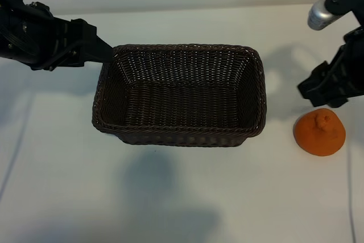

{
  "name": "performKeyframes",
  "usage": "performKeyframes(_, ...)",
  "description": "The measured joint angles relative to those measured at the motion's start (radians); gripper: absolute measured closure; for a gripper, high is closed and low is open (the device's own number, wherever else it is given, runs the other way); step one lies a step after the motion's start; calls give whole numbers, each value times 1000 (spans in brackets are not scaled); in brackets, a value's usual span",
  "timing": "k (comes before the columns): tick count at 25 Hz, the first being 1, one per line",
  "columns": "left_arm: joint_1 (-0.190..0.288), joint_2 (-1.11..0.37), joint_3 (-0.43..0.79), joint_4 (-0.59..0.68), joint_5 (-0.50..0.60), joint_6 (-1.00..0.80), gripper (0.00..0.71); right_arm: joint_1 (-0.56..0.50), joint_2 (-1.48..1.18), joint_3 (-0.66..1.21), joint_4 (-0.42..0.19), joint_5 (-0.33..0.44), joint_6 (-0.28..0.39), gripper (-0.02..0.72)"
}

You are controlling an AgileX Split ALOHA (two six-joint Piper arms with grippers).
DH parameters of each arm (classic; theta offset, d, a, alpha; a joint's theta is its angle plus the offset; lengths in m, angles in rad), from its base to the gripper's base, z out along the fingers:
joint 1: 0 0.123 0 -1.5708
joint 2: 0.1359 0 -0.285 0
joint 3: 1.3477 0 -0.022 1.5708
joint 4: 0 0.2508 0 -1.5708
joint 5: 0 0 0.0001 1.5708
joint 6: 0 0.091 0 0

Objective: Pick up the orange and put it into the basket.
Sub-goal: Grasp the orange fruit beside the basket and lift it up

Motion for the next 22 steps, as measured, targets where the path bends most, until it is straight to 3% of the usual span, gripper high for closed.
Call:
performKeyframes(6, 0, 0, -67, 95, 13, -66, 116, 0, 81, -1, -63, 24, 50, 109)
performKeyframes(13, 0, 0, -89, 193, 41, -117, 117, 0, 176, -1, -213, 31, 163, 109)
performKeyframes(22, 0, 0, -89, 193, 45, -120, 117, 0, 272, -1, -224, -2, 185, 109)
